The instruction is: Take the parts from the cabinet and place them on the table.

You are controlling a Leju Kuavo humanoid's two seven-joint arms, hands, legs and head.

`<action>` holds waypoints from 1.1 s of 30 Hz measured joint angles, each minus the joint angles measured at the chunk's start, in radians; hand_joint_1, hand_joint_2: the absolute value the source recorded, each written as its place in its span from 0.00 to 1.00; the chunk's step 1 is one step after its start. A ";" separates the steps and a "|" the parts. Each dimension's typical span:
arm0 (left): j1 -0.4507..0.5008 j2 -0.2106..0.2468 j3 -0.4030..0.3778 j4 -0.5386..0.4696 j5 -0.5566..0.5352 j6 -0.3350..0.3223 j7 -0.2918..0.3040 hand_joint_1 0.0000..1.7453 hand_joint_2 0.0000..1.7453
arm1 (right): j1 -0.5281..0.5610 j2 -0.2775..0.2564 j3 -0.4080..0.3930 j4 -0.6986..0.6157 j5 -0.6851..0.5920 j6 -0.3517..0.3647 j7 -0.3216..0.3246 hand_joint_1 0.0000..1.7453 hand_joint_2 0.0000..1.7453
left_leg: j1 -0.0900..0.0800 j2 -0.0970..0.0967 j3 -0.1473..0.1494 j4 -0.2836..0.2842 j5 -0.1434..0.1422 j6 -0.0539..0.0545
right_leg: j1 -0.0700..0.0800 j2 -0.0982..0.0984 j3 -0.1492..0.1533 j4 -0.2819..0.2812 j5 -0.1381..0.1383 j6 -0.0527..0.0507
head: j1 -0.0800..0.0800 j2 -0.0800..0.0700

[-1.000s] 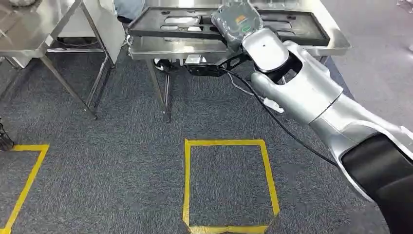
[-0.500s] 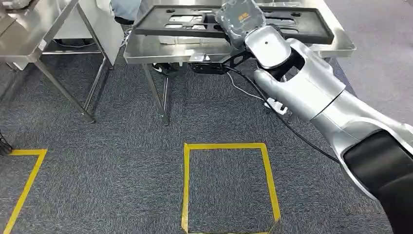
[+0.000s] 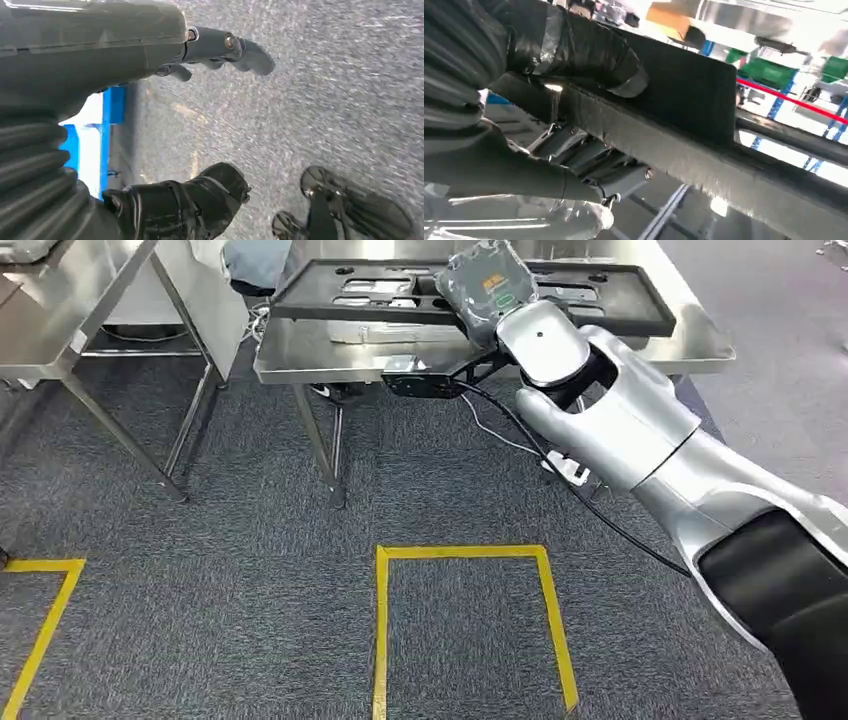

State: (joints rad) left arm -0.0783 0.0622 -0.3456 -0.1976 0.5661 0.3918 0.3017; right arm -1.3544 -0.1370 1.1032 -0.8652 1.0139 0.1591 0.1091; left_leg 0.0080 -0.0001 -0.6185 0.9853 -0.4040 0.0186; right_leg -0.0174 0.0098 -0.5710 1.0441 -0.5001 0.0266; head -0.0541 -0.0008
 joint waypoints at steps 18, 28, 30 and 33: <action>-0.003 -0.001 -0.005 0.000 0.000 -0.002 -0.006 0.00 1.00 | 0.008 -0.011 0.000 0.001 -0.001 -0.002 0.003 1.00 1.00 | 0.002 -0.005 -0.047 0.235 -0.178 -0.046 | -0.002 0.002 -0.078 -0.005 0.081 -0.045 | -0.009 0.000; -0.004 0.004 -0.008 0.000 0.000 -0.020 -0.001 0.00 1.00 | 0.027 -0.007 0.002 0.000 -0.001 0.003 0.010 1.00 1.00 | -0.017 -0.003 -0.033 0.030 -0.002 -0.006 | 0.000 0.005 -0.015 -0.017 0.027 -0.021 | -0.008 0.000; -0.003 0.004 -0.010 0.000 0.000 -0.022 0.000 0.00 1.00 | 0.028 -0.005 0.002 -0.001 -0.001 0.003 0.010 1.00 1.00 | -0.001 0.000 -0.007 0.004 0.001 0.001 | 0.003 0.000 -0.010 -0.017 0.019 -0.010 | -0.007 0.000; -0.003 0.004 -0.013 0.000 0.000 -0.022 0.002 0.00 1.00 | 0.018 -0.005 0.002 0.000 -0.001 0.004 0.015 1.00 1.00 | -0.006 0.001 0.014 -0.001 -0.013 0.017 | 0.005 -0.004 -0.109 0.167 -0.043 -0.005 | -0.002 0.000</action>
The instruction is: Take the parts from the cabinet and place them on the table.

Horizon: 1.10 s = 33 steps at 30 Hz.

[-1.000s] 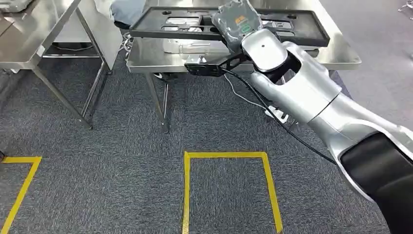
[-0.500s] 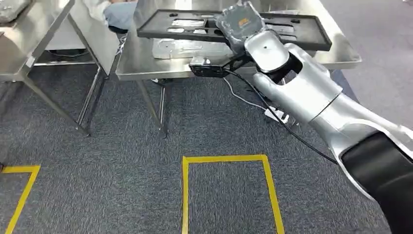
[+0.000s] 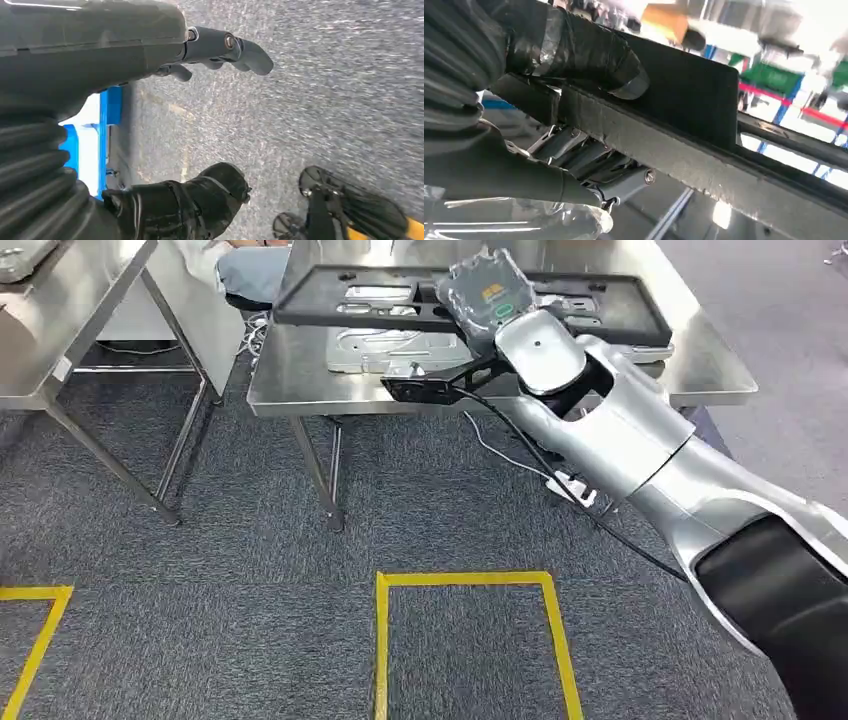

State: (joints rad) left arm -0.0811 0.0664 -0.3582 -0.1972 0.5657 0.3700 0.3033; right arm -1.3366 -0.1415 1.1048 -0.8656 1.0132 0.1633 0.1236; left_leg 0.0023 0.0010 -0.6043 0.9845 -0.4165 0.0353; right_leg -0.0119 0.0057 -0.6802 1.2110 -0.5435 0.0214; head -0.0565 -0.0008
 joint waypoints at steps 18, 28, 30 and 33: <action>0.000 -0.002 -0.008 0.000 -0.004 0.014 -0.010 0.00 1.00 | 0.022 -0.024 -0.002 -0.016 -0.013 0.027 0.011 1.00 1.00 | 0.008 -0.006 -0.135 0.337 -0.165 -0.063 | -0.008 0.011 0.051 -0.172 0.114 -0.043 | -0.006 0.000; 0.002 -0.003 -0.008 0.000 0.001 0.016 -0.003 0.00 1.00 | 0.027 -0.047 -0.005 -0.032 -0.013 0.032 0.023 1.00 1.00 | 0.003 -0.004 -0.001 -0.001 0.008 -0.014 | -0.006 0.006 0.114 -0.185 0.058 -0.003 | 0.000 0.000; 0.002 -0.003 -0.008 0.000 0.002 0.022 -0.003 0.00 1.00 | 0.014 -0.054 -0.006 -0.037 -0.013 0.033 0.026 1.00 1.00 | 0.001 -0.003 0.009 -0.003 0.000 -0.001 | -0.002 0.004 0.042 -0.056 0.013 -0.001 | 0.003 0.000; 0.000 -0.003 -0.008 0.000 0.002 0.024 -0.003 0.00 1.00 | 0.030 -0.071 -0.006 -0.041 -0.014 0.036 0.026 1.00 1.00 | -0.001 -0.006 0.026 0.002 -0.022 0.004 | -0.001 0.003 -0.084 0.113 -0.005 0.002 | 0.004 0.000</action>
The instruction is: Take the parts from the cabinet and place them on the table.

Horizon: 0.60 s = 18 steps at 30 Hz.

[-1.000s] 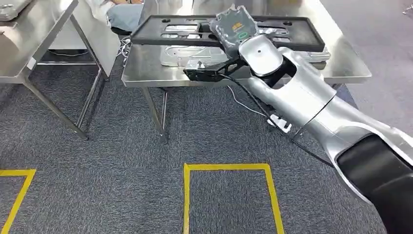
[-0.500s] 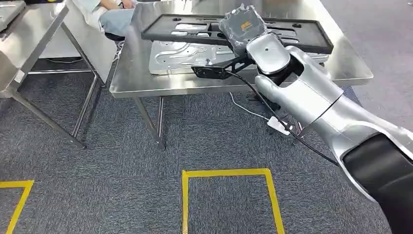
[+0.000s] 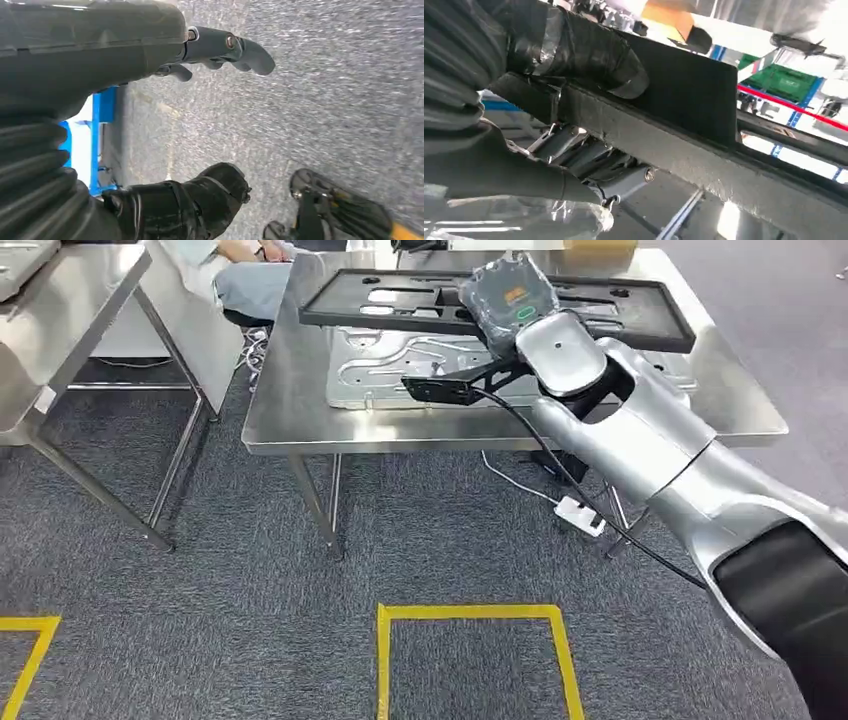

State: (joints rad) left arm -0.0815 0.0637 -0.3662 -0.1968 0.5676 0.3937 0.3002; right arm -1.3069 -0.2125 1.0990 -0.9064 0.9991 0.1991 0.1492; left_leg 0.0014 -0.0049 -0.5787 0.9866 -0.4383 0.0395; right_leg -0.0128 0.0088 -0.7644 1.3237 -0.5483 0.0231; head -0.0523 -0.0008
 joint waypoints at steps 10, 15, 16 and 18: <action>-0.003 -0.001 0.000 0.000 0.000 -0.002 0.000 0.00 1.00 | -0.003 -0.013 0.000 -0.016 -0.001 0.000 0.000 1.00 1.00 | -0.004 -0.001 0.030 0.037 -0.080 -0.039 | -0.005 0.005 0.103 -0.284 0.152 -0.034 | -0.001 0.000; -0.003 -0.002 0.000 0.000 0.001 -0.001 0.001 0.00 1.00 | 0.012 -0.014 0.000 -0.018 -0.001 -0.002 -0.002 1.00 1.00 | 0.006 0.000 -0.156 0.331 -0.143 -0.062 | -0.006 0.008 0.128 -0.285 0.126 -0.046 | -0.006 0.000; -0.001 -0.003 0.000 0.000 0.001 0.000 0.002 0.00 1.00 | 0.018 -0.014 0.001 -0.018 -0.001 -0.002 -0.003 1.00 1.00 | 0.007 0.000 -0.164 0.317 -0.112 -0.062 | -0.006 0.008 0.139 -0.285 0.119 -0.046 | -0.006 0.000; -0.001 -0.003 0.000 0.000 0.002 0.002 0.003 0.00 1.00 | 0.022 -0.014 0.001 -0.018 -0.001 -0.003 -0.003 1.00 1.00 | 0.007 0.000 -0.127 0.180 -0.002 -0.055 | -0.006 0.008 0.164 -0.285 0.103 -0.043 | -0.006 0.000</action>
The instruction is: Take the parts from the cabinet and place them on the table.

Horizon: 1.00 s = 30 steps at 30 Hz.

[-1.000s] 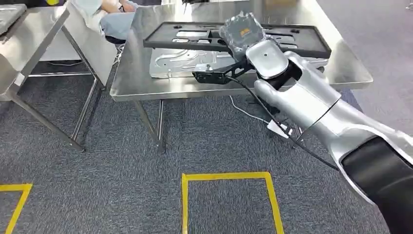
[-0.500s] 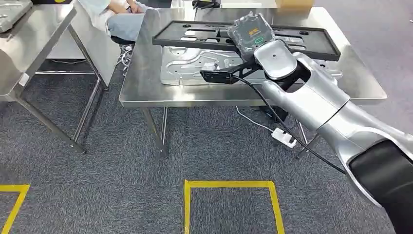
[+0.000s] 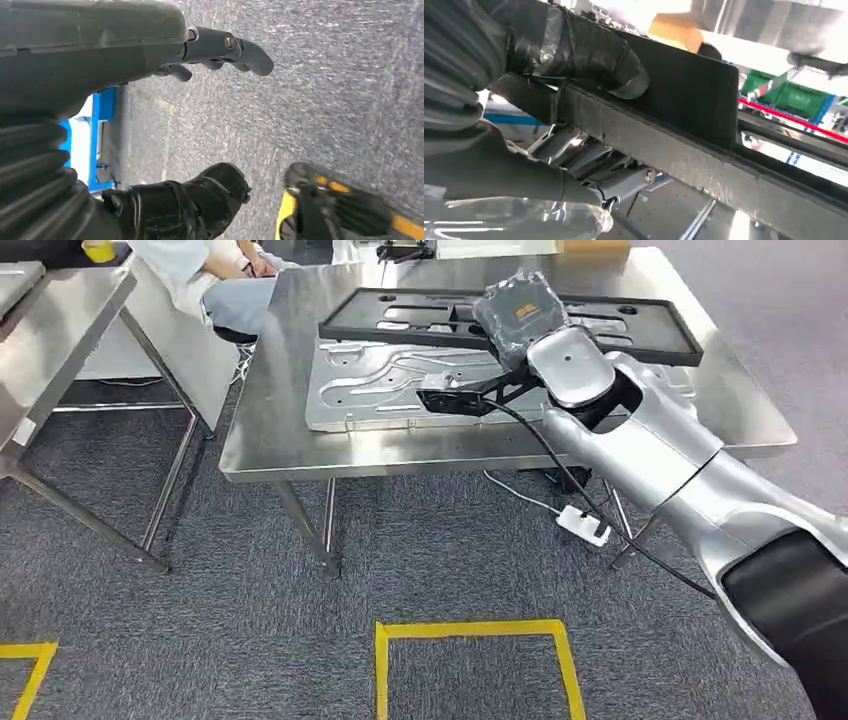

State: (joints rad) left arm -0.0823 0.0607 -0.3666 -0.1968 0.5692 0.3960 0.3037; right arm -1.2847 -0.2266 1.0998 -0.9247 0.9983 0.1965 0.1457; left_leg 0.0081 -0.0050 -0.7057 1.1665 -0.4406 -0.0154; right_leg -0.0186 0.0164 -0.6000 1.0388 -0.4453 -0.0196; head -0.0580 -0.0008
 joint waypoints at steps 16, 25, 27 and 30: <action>0.002 0.002 0.000 0.001 -0.001 0.002 -0.005 0.00 1.00 | 0.012 -0.009 -0.001 0.000 -0.001 -0.012 -0.005 1.00 1.00 | -0.004 -0.004 0.140 -0.153 -0.024 0.048 | -0.004 -0.014 -0.108 0.074 0.071 0.043 | 0.008 0.000; -0.003 0.003 -0.001 0.001 -0.002 0.011 0.000 0.00 1.00 | 0.010 -0.022 -0.006 -0.003 -0.003 -0.008 0.008 1.00 1.00 | -0.002 0.001 0.074 0.001 -0.114 -0.003 | -0.005 -0.004 -0.050 0.003 0.035 -0.001 | 0.003 0.000; -0.002 0.004 -0.001 0.001 -0.003 0.013 0.004 0.00 1.00 | 0.020 -0.025 -0.006 -0.003 -0.005 -0.007 0.008 1.00 1.00 | 0.001 0.001 -0.018 0.140 -0.145 -0.009 | -0.003 -0.001 -0.040 0.003 0.025 -0.002 | 0.002 0.000; 0.001 0.003 -0.001 0.001 -0.003 0.013 0.006 0.00 1.00 | 0.036 -0.027 -0.006 -0.003 -0.008 -0.006 0.008 1.00 1.00 | 0.001 0.001 -0.023 0.064 -0.040 -0.001 | 0.000 0.002 -0.013 0.003 0.006 -0.001 | 0.002 0.000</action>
State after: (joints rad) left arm -0.0817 0.0633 -0.3674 -0.1957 0.5665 0.4089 0.3098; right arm -1.2483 -0.2541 1.0933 -0.9281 0.9899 0.1904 0.1537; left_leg 0.0094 -0.0045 -0.7284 1.2301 -0.4807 -0.0169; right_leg -0.0187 0.0179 -0.6126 1.0420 -0.4393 -0.0209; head -0.0565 -0.0008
